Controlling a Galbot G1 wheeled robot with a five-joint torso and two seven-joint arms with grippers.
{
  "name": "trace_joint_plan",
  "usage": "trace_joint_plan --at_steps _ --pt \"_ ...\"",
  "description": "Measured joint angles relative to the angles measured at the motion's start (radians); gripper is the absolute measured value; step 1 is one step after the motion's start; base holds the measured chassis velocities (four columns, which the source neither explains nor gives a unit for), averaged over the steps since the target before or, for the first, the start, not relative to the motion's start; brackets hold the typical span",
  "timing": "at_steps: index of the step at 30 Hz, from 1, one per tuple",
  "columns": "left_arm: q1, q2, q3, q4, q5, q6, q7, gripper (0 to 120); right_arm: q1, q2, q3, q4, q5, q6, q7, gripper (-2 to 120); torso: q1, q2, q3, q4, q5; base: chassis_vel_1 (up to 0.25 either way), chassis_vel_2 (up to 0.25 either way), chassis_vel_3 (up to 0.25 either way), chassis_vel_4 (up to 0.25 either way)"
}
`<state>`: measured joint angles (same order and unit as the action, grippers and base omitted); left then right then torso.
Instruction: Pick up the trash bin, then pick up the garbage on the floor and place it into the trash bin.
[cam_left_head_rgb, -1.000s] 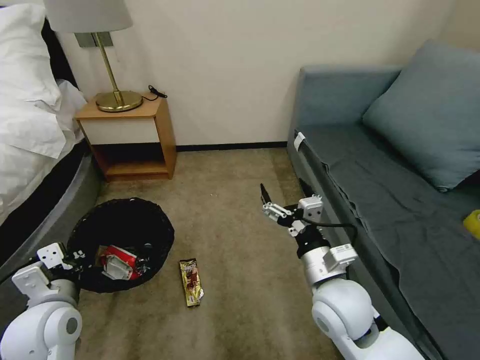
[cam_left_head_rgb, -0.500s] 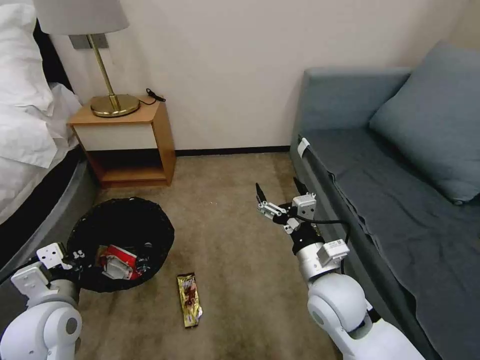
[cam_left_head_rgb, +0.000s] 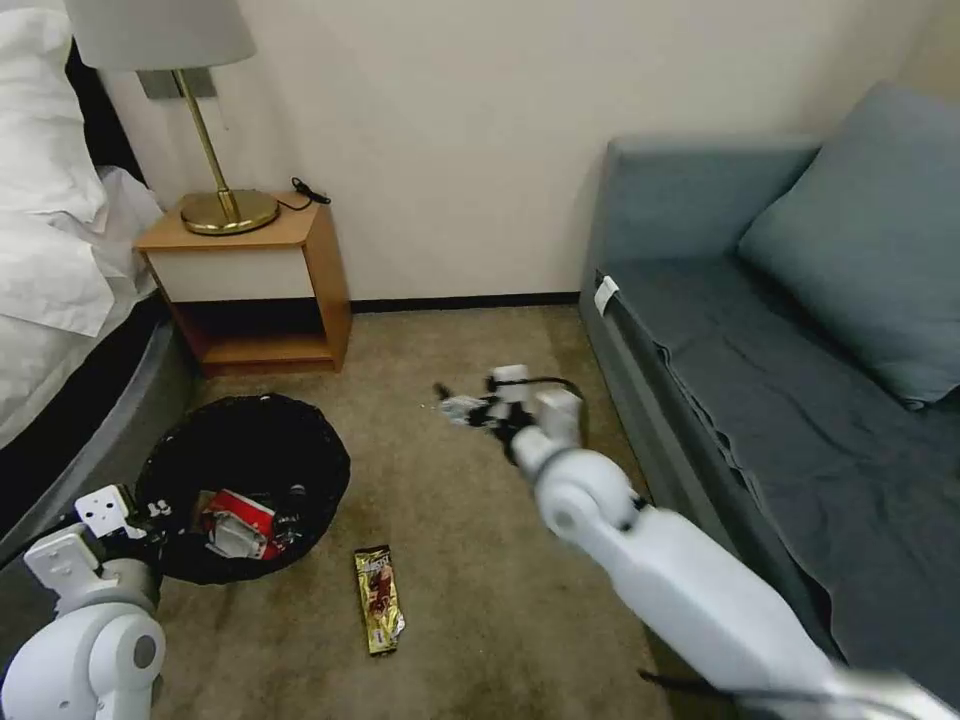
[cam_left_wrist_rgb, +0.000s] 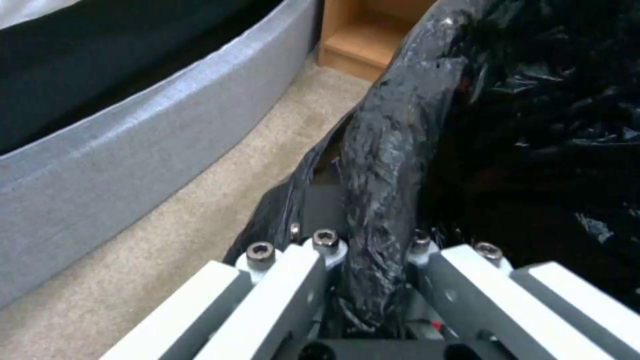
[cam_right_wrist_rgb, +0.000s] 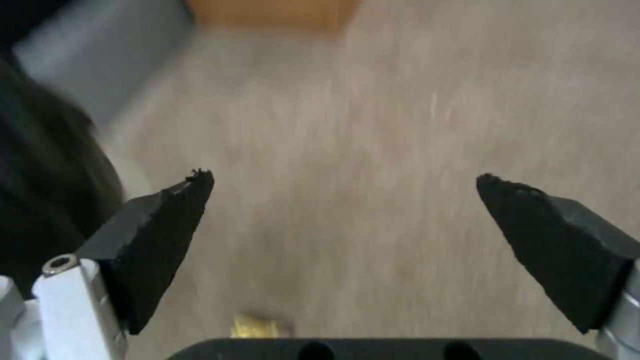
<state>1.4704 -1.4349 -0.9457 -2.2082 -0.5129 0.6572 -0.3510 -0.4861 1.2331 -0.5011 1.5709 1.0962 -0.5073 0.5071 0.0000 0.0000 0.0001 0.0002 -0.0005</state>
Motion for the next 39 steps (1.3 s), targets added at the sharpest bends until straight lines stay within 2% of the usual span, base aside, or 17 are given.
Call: trace_joint_plan --at_steps 1,4,6,10,14,27,39 --pt "0.000 0.000 0.000 0.000 0.000 0.000 0.000 2 0.000 0.000 0.000 0.000 0.000 0.000 0.000 100 0.000 0.000 0.000 0.0000 0.0000 0.000 0.000 0.000 0.000" --pt "0.004 -0.004 -0.005 -0.002 0.002 -0.002 0.000 2 0.048 0.057 -0.129 -0.140 0.025 -0.016 -0.003 100 0.000 0.000 0.000 -0.0004 0.0002 0.000 0.000 0.000 0.000" --pt "0.005 -0.007 -0.006 -0.002 0.004 -0.003 0.000 2 0.056 0.075 -0.166 -0.175 0.026 -0.016 -0.008 100 0.000 0.000 0.000 0.0000 0.0000 0.000 0.000 0.000 0.000" --pt "0.009 -0.019 -0.007 -0.004 0.013 -0.007 0.000 2 0.052 0.134 -0.283 -0.290 -0.016 -0.001 -0.043 100 0.000 0.000 0.000 -0.0001 0.0003 0.000 0.000 0.000 0.000" --pt "0.015 -0.028 -0.006 -0.010 0.020 -0.009 0.001 2 0.035 0.169 -0.343 -0.360 -0.047 0.015 -0.066 100 0.000 0.000 0.000 -0.0003 0.0002 0.000 0.000 0.000 0.000" --pt "0.038 -0.044 -0.020 -0.037 0.027 -0.015 0.002 2 -0.006 0.241 -0.435 -0.450 -0.093 0.032 -0.115 100 0.000 0.000 0.000 -0.0002 0.0003 0.000 0.000 0.000 0.000" --pt "0.031 -0.047 -0.013 -0.019 0.031 -0.023 0.004 2 -0.033 0.253 -0.474 -0.475 -0.126 0.051 -0.121 100 0.000 0.000 0.000 -0.0002 0.0004 0.000 0.000 0.000 0.000"
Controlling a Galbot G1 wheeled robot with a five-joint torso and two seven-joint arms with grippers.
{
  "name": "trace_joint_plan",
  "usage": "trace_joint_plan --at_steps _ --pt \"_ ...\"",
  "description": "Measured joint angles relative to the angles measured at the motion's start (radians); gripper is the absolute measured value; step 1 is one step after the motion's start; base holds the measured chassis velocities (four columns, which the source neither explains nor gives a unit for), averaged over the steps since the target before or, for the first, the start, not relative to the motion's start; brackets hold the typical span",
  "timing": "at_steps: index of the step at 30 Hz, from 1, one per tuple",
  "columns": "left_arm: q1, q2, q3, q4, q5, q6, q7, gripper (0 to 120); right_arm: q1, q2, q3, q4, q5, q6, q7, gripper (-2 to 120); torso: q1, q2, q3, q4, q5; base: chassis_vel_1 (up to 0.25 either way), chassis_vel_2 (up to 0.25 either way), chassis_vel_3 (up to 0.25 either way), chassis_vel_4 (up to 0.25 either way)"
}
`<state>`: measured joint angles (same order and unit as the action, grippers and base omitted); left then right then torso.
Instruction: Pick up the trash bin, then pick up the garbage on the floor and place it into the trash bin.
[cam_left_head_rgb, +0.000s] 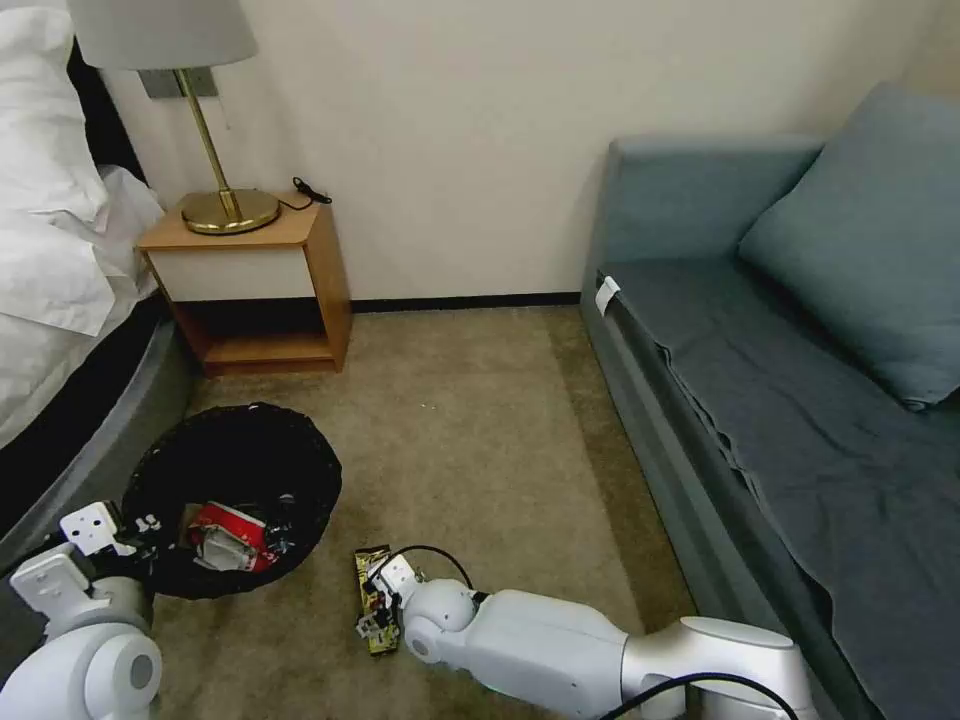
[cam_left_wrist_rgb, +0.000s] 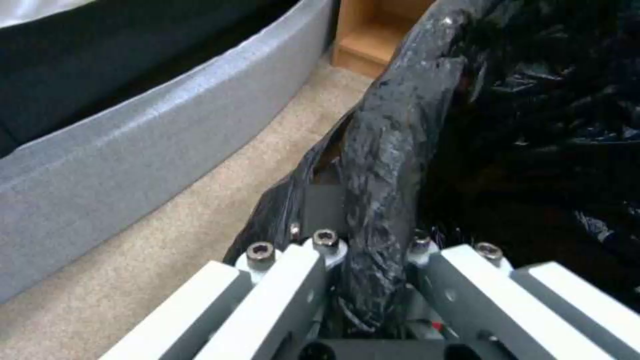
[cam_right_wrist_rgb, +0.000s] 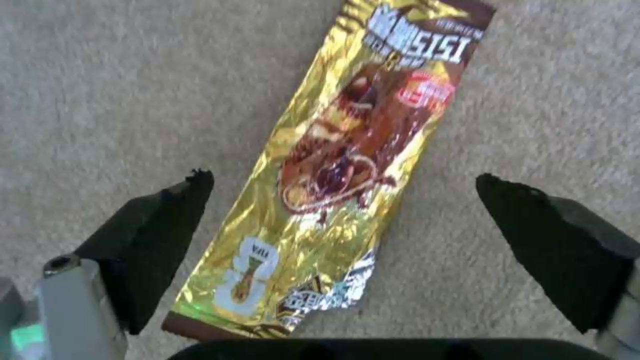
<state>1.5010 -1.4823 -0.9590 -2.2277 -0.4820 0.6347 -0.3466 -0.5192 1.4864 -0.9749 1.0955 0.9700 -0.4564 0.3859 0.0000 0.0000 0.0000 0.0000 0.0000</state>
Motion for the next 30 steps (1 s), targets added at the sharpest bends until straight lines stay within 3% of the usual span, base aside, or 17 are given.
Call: trace_joint_plan --at_steps 30 --pt "-0.003 -0.009 0.014 0.011 0.019 -0.007 0.002 2 -0.037 0.023 -0.044 -0.028 -0.060 0.055 -0.030 100 0.000 0.000 0.000 0.0000 0.0000 0.000 0.000 0.000 0.000"
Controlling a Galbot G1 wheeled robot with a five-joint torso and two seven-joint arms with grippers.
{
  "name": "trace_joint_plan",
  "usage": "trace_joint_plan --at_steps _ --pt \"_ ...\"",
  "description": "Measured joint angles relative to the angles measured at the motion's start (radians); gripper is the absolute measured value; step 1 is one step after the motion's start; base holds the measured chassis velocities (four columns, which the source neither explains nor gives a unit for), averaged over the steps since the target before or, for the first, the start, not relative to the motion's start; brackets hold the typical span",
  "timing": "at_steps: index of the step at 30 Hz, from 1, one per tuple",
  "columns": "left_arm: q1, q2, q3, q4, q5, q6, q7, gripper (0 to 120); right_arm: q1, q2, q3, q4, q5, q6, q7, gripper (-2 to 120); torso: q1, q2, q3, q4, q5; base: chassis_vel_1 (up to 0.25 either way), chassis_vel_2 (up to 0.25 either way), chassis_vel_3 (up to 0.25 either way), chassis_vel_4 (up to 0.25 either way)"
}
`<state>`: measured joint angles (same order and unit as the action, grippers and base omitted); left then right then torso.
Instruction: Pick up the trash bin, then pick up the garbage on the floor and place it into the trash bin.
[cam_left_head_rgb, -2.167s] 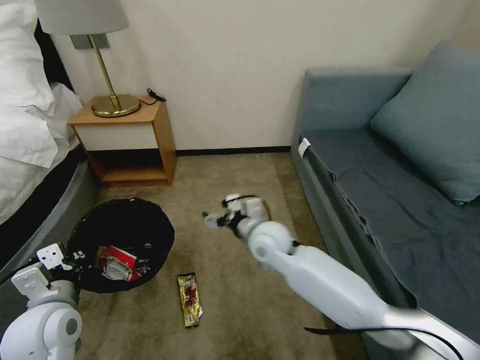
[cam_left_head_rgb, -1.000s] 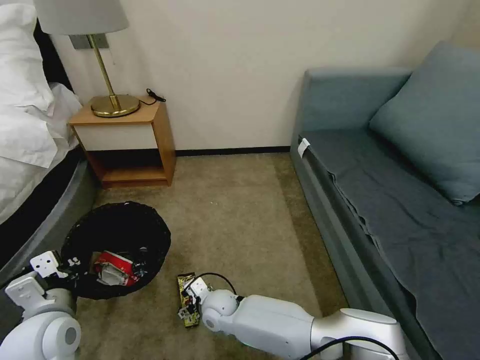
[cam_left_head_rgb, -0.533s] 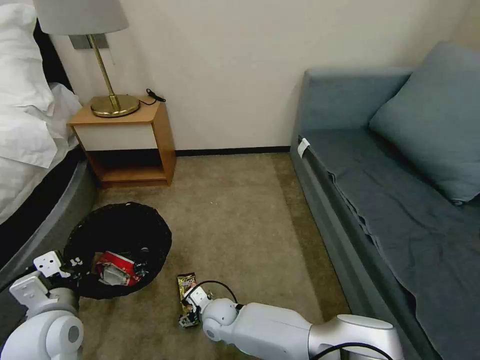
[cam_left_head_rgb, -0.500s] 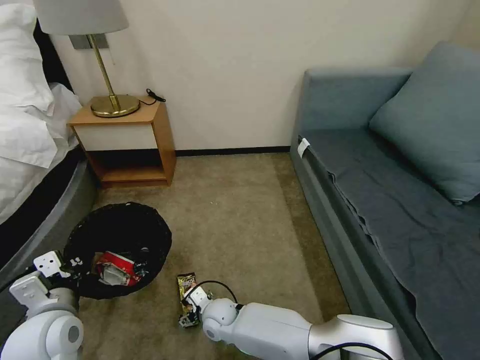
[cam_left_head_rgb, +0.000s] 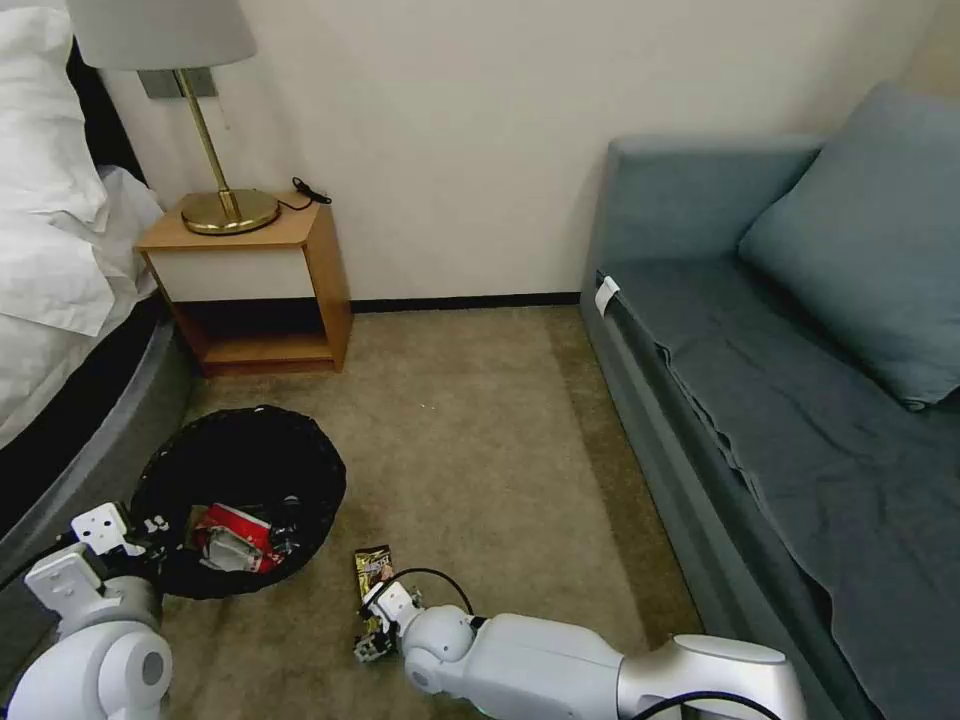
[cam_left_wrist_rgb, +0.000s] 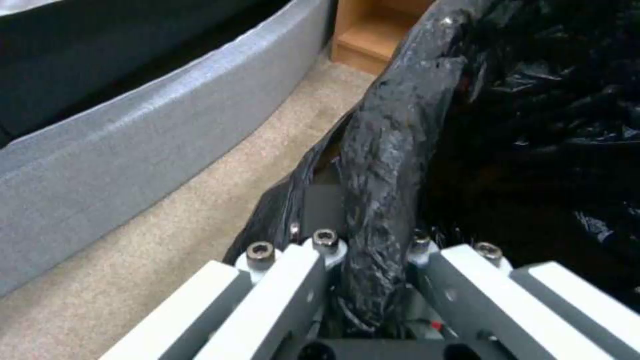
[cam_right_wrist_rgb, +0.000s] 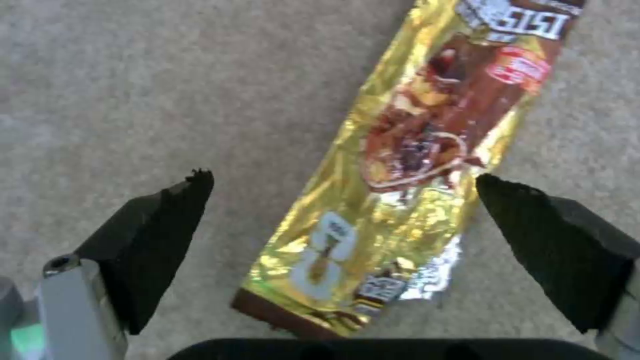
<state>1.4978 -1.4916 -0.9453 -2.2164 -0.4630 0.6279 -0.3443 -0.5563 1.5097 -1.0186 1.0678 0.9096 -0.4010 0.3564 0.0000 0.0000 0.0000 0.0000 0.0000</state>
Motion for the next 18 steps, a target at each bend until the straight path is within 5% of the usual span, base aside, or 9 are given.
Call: trace_joint_plan --at_steps 7,18 --pt "0.001 0.001 -0.001 -0.001 0.000 0.000 0.000 2 -0.005 0.007 -0.012 -0.019 -0.014 0.005 -0.006 90 0.000 0.000 0.000 0.0000 0.0000 0.000 0.000 0.000 0.000" --pt "0.000 -0.002 0.006 -0.004 0.004 0.000 0.000 2 -0.009 -0.006 -0.011 -0.053 -0.067 0.037 -0.045 47 0.000 0.000 0.000 0.0000 0.0001 0.000 0.000 0.000 0.000"
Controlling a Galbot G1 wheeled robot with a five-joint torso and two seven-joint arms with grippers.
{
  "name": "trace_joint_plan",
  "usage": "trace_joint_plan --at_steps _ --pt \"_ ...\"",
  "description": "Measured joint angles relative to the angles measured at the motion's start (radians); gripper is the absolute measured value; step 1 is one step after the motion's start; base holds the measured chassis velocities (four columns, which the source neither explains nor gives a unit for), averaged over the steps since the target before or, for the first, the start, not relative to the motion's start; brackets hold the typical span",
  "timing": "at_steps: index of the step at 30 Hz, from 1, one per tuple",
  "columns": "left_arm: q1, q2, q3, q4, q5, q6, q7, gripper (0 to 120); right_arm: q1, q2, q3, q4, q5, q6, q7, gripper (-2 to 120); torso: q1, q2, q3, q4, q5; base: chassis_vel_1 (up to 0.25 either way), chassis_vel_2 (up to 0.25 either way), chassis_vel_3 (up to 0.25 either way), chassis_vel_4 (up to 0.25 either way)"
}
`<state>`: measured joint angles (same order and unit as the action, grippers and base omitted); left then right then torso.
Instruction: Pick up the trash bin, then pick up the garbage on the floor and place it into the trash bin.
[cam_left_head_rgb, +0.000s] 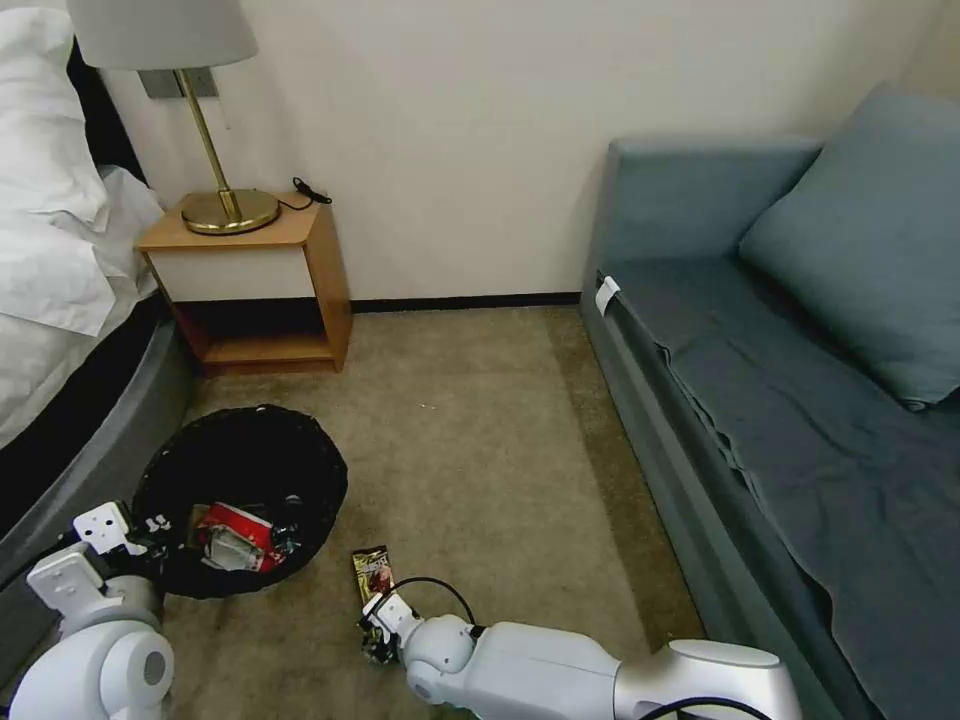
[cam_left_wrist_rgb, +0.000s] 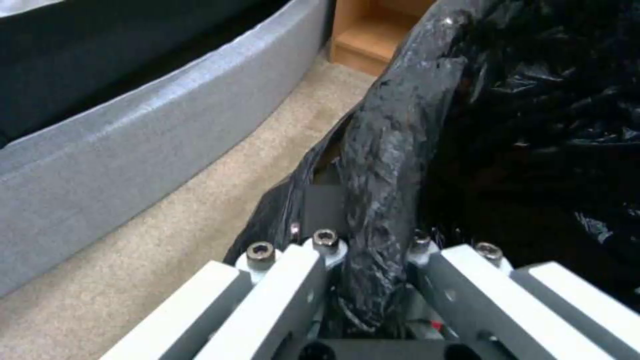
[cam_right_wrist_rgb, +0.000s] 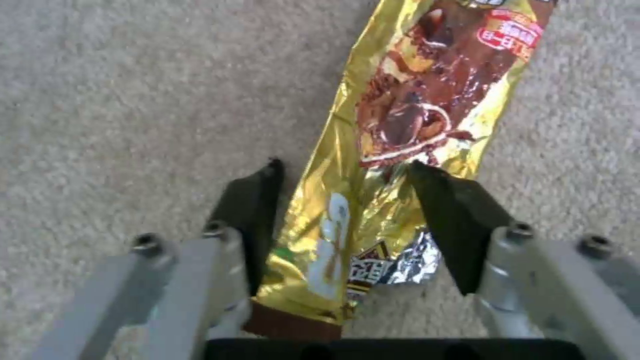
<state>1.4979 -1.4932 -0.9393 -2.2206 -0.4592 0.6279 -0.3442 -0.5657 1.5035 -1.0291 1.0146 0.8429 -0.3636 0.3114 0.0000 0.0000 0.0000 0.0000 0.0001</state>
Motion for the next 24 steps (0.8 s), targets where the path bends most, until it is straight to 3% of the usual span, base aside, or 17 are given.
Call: trace_joint_plan --at_steps 13,24 --pt "-0.003 -0.001 0.006 0.008 0.005 0.000 0.000 2 0.004 -0.020 0.002 0.015 -0.011 0.019 -0.004 1 0.000 0.000 0.000 0.0000 0.0000 0.000 0.000 0.000 0.000" --pt "-0.009 0.004 0.009 0.015 0.004 0.000 0.002 2 0.021 -0.086 0.051 0.100 -0.006 0.046 0.004 0 0.000 0.000 0.000 0.0000 0.0001 0.000 0.000 0.000 0.000"
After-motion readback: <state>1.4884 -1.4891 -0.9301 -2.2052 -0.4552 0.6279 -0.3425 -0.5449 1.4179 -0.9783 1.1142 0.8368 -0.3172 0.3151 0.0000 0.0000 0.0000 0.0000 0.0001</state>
